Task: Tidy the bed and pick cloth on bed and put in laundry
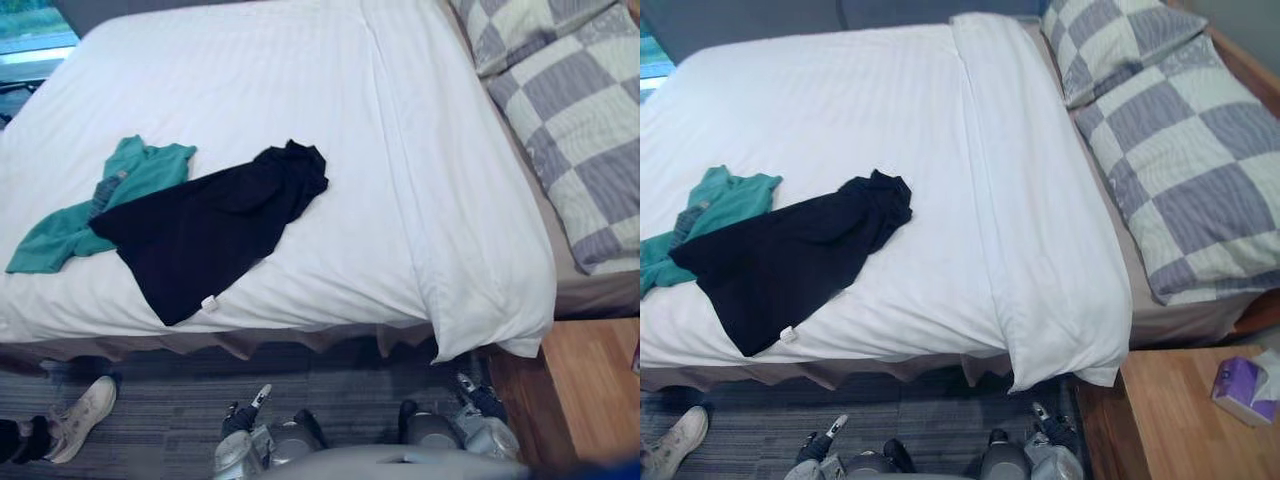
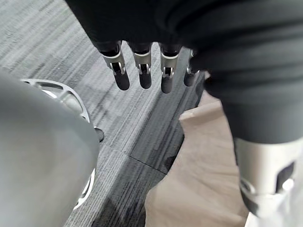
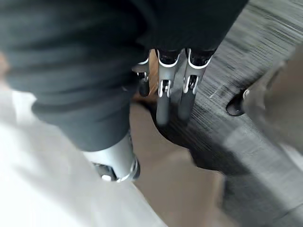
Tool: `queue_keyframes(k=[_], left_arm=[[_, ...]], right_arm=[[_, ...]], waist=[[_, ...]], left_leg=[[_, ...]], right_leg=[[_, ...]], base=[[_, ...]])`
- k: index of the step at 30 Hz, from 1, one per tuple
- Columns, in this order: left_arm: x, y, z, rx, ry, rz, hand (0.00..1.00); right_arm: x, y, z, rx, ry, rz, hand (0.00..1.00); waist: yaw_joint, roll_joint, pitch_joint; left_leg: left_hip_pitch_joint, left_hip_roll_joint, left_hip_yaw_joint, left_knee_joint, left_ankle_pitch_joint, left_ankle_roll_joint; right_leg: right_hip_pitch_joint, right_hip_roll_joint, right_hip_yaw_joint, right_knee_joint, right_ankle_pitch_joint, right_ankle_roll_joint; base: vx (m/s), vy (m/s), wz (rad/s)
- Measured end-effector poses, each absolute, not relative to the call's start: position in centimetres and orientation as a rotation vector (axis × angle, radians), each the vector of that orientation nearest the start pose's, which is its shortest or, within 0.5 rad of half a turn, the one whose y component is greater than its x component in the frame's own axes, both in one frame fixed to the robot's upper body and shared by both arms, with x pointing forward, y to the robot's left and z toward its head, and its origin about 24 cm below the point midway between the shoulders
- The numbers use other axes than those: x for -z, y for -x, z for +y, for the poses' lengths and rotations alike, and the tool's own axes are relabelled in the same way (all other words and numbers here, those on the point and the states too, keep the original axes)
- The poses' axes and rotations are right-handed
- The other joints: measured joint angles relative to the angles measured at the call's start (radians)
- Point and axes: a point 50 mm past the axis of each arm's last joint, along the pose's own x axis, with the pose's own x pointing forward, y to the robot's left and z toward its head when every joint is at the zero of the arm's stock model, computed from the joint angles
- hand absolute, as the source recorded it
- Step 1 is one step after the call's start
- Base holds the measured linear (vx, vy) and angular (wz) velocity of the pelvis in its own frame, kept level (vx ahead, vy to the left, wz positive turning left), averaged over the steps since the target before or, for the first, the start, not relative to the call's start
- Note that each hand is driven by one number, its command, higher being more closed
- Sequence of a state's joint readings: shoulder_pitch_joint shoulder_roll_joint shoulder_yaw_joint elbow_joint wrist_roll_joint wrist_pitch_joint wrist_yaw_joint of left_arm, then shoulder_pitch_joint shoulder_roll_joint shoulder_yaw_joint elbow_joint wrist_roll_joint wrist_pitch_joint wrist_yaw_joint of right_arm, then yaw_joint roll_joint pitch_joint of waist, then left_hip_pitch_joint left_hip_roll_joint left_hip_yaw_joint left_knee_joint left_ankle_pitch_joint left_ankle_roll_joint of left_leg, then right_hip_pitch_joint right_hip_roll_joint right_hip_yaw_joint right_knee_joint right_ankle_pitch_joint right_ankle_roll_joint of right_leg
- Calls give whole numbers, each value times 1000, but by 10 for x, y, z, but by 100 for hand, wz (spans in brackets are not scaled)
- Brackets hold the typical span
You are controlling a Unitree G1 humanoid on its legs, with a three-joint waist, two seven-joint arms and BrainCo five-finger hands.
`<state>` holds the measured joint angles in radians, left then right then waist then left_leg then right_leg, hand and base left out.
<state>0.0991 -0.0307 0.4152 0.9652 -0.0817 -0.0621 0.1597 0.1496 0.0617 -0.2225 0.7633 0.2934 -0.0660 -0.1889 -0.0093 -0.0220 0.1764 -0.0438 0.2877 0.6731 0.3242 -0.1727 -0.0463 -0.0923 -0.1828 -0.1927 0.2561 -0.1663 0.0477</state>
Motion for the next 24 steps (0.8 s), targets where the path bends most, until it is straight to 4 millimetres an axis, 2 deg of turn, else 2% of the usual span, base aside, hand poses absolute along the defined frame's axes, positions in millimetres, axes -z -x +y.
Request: queue_keyframes(k=[1, 2, 3, 4, 5, 6, 7, 8, 9, 10, 11, 12, 13, 14, 15, 16, 17, 18, 19, 20, 21, 24], left_arm=[[153, -95, 211, -590, 167, 981, 0], [151, -98, 213, -581, 149, 964, 0], [148, -102, 216, -561, 109, 942, 0], [147, -104, 218, -546, 86, 933, 0], [147, -105, 217, -538, 79, 929, 0], [147, -107, 215, -520, 67, 925, 0], [147, -108, 214, -509, 58, 925, 0], [147, -110, 208, -474, 34, 927, 0], [145, -114, 214, -450, -2, 920, 0], [139, -124, 233, -453, -73, 893, 0], [139, -126, 238, -458, -86, 907, 0], [139, -129, 240, -452, -103, 916, 0], [139, -130, 240, -437, -120, 916, 0], [139, -129, 238, -423, -132, 922, 0], [141, -125, 236, -399, -156, 934, 0], [142, -125, 230, -353, -189, 942, 0], [142, -127, 227, -325, -204, 940, 0], [144, -128, 222, -276, -229, 944, 0], [145, -129, 214, -243, -234, 944, 0], [145, -131, 208, -224, -227, 941, 0], [145, -133, 205, -206, -227, 939, 0], [145, -135, 199, -205, -210, 937, 0]], right_arm=[[140, -119, -180, 514, -270, 865, 0], [140, -118, -178, 486, -235, 876, 0], [141, -118, -173, 427, -167, 890, 0], [141, -120, -171, 362, -94, 894, 0], [141, -122, -171, 328, -53, 894, 0], [142, -126, -168, 259, 18, 898, 0], [142, -128, -166, 227, 48, 899, 0], [142, -135, -163, 172, 95, 894, 0], [145, -137, -152, 110, 120, 916, 0], [147, -138, -124, -13, 129, 933, 0], [146, -144, -112, -134, 194, 918, 0], [142, -157, -100, -253, 280, 888, 0], [140, -162, -96, -299, 315, 869, 0], [138, -167, -94, -319, 342, 852, 0], [137, -169, -92, -337, 359, 840, 0], [133, -174, -90, -338, 356, 814, 0], [132, -175, -90, -338, 355, 803, 0], [133, -172, -90, -337, 352, 807, 0], [134, -170, -92, -334, 353, 813, 0], [135, -170, -95, -331, 360, 816, 0], [136, -165, -96, -327, 358, 827, 0], [137, -163, -95, -324, 350, 822, 0]], waist=[[-2, -16, -5], [-3, -29, -6], [-2, -49, -11], [0, -50, -14], [1, -48, -15], [8, -41, -19], [12, -37, -21], [24, -20, -31], [28, -35, -32], [30, -99, -49], [42, -100, -51], [63, -99, -47], [58, -89, -39], [59, -74, -30], [58, -58, -20], [43, -35, -5], [34, -31, -2], [22, -34, 1], [13, -38, 17], [8, -29, 29], [-5, -22, 51], [6, -23, 53]], left_leg=[[-41, 69, -4, 108, -22, 23], [-59, 97, -16, 145, -24, 27], [-84, 150, -69, 166, -19, 21], [-94, 203, -145, 139, -1, 2], [-96, 222, -186, 116, 9, -11], [-95, 247, -289, 67, 38, -14], [-90, 250, -334, 37, 53, -17], [-64, 237, -400, -36, 102, -74], [-73, 213, -404, 3, 91, -218], [-134, 150, -410, 97, 34, -209], [-160, 150, -390, 150, -3, -206], [-155, 152, -335, 164, -11, -193], [-135, 151, -319, 147, -10, -178], [-100, 148, -307, 122, -5, -166], [-62, 142, -296, 90, 2, -156], [-21, 123, -297, 36, 10, -138], [-8, 107, -300, 9, 16, -129], [4, 61, -307, -35, 28, -112], [13, 7, -328, -59, 36, -101], [20, 2, -344, -69, 37, -100], [33, -29, -385, -101, 59, -95], [72, -68, -436, -221, 116, -72]], right_leg=[[-7, -26, -9, 12, -3, 7], [-7, -45, -10, 15, -4, 16], [-5, -78, -8, 18, -4, 43], [-3, -98, -4, 25, -4, 74], [-2, -105, 3, 29, -4, 93], [-3, -122, 20, 31, 5, 131], [-4, -132, 27, 29, 15, 151], [-8, -146, 46, 11, 40, 192], [-19, -183, 74, -10, 67, 201], [-46, -238, 81, -67, 182, 168], [-57, -239, 78, -126, 301, 106], [-74, -222, 40, -177, 418, 58], [-73, -177, 3, -138, 409, 71], [-70, -125, -38, -87, 347, 81], [-60, -63, -40, -25, 263, 72], [-40, 22, -28, 38, 144, 65], [-34, 58, -14, 55, 89, 57], [-10, 113, 14, 63, -6, 34], [21, 132, 54, 38, -73, -7], [36, 137, 71, 35, -76, -4], [62, 144, 128, 29, -97, -2], [74, 133, 109, 23, -100, -12]], base=[[-13, 137, 25], [4, 199, 36], [27, 279, 28], [29, 331, 20], [45, 478, -1], [39, 425, -13], [44, 524, -31], [33, 541, -38], [11, 635, -40], [-11, 618, -47], [-42, 508, -86], [26, 347, -95], [78, 148, -95], [164, -61, -70], [175, -197, -60], [155, -219, -30], [138, -269, 19], [85, -227, 48], [68, -174, 56], [4, -49, 78], [-33, -4, 78], [-11, -41, 47]])
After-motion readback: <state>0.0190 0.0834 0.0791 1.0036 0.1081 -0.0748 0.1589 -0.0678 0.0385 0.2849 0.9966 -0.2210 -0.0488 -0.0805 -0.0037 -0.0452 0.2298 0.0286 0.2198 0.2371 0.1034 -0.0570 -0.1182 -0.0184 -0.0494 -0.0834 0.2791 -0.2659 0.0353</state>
